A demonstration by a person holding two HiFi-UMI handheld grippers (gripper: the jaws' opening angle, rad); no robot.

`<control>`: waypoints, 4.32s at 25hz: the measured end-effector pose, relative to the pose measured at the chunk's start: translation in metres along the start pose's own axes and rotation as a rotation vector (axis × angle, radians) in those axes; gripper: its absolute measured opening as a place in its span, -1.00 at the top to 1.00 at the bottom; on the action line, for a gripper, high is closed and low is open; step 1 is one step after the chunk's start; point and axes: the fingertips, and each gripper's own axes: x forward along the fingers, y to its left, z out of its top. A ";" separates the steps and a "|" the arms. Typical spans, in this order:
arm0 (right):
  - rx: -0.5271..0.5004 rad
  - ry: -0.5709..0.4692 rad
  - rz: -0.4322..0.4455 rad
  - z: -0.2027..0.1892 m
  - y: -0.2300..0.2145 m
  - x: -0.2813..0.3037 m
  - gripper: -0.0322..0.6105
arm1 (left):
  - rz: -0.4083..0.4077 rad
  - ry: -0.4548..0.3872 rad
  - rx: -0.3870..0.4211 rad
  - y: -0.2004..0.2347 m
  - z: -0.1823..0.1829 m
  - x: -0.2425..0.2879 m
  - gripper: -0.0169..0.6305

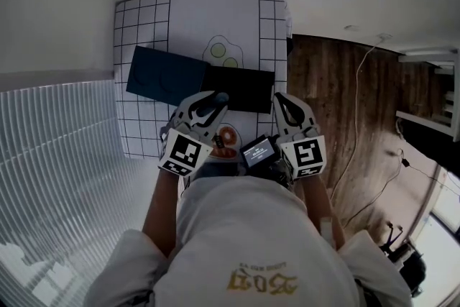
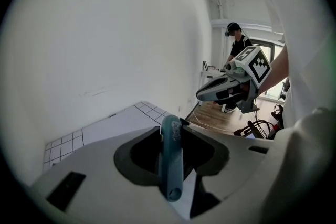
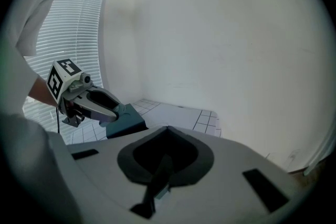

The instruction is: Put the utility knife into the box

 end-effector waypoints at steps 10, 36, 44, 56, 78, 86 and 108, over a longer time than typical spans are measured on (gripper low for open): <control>0.034 0.039 -0.044 -0.026 -0.011 0.002 0.88 | -0.086 0.039 0.060 -0.010 -0.011 0.032 0.53; 0.091 0.118 -0.068 -0.073 -0.009 0.032 0.88 | -0.174 0.202 0.171 -0.028 -0.059 0.097 0.53; 0.105 0.139 -0.068 -0.085 -0.004 0.035 0.88 | -0.185 0.255 0.188 -0.036 -0.074 0.108 0.53; 0.123 0.153 -0.067 -0.092 -0.011 0.029 0.88 | -0.126 0.362 0.205 -0.030 -0.089 0.120 0.53; 0.120 0.095 -0.082 -0.079 -0.013 0.008 0.88 | -0.046 0.242 0.158 -0.016 -0.065 0.111 0.41; 0.096 0.069 -0.099 -0.068 -0.006 -0.003 0.88 | 0.008 0.103 0.026 -0.005 -0.041 0.088 0.61; -0.023 -0.061 -0.131 0.019 0.021 -0.028 0.88 | 0.207 -0.156 -0.144 0.033 0.017 -0.035 0.92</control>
